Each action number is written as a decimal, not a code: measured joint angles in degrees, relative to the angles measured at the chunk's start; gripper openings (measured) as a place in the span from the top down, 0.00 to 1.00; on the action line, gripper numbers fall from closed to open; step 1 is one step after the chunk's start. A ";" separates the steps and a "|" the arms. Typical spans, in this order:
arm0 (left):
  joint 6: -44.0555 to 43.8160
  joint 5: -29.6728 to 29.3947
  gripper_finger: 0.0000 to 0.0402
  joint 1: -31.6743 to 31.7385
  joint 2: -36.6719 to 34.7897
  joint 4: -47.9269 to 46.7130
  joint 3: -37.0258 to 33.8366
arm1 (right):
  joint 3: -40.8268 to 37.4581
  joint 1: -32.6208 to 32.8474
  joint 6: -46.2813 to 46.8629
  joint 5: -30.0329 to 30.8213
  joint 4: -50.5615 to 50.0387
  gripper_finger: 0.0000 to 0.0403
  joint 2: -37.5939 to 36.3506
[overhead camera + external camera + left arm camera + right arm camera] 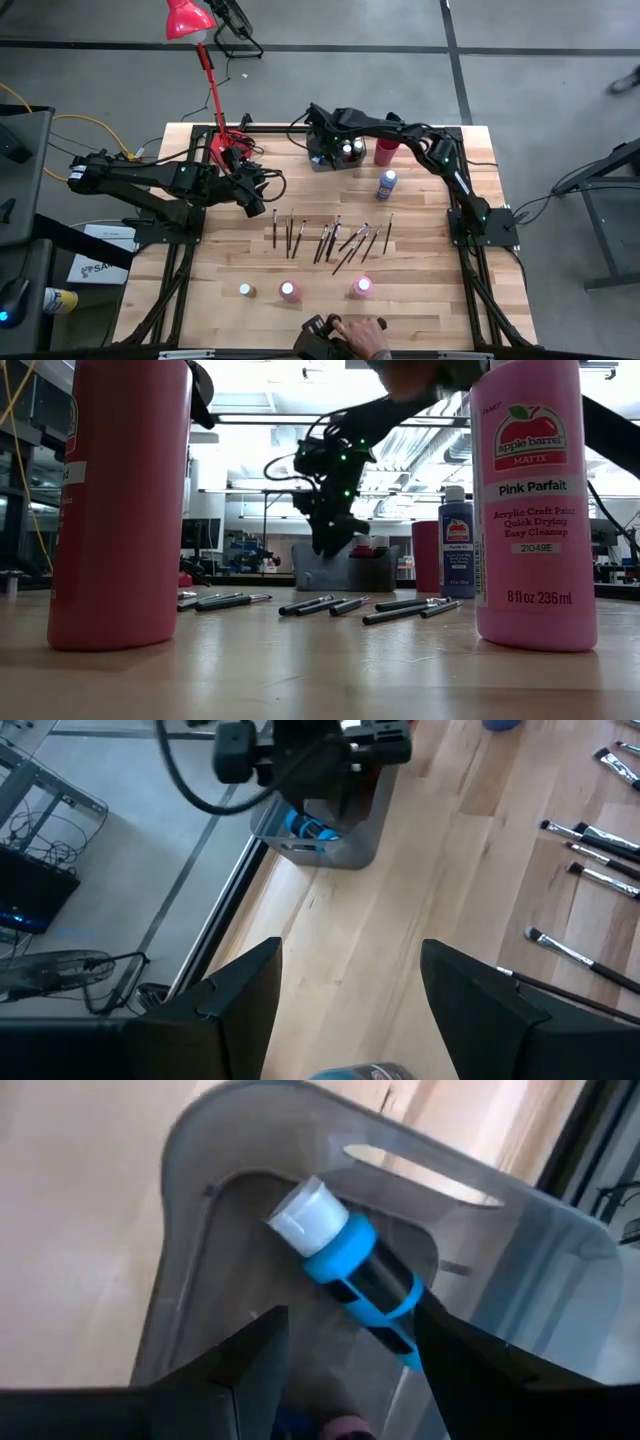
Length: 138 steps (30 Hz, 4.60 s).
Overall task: Pick & Place Paint Supplies
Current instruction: Put the small light blue paint bottle into the black bin
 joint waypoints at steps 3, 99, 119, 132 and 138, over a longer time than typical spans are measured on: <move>0.00 0.19 0.42 -0.08 0.02 0.02 0.02 | 0.00 -0.06 0.03 -0.02 0.20 0.48 0.58; -1.51 1.95 0.42 -0.09 0.02 -0.42 0.02 | 0.07 -3.09 3.42 1.61 2.21 0.58 1.27; -1.11 2.97 0.42 -0.09 0.02 -0.62 0.02 | 0.09 -1.44 -21.87 -2.68 0.46 0.58 1.26; -1.08 5.07 0.42 -0.09 0.02 -0.86 0.00 | 0.09 -1.82 -27.64 -9.19 1.83 0.58 1.82; -1.09 6.26 0.42 -0.09 0.02 -0.94 -0.03 | 0.02 -2.35 -28.36 -10.80 2.48 0.58 2.34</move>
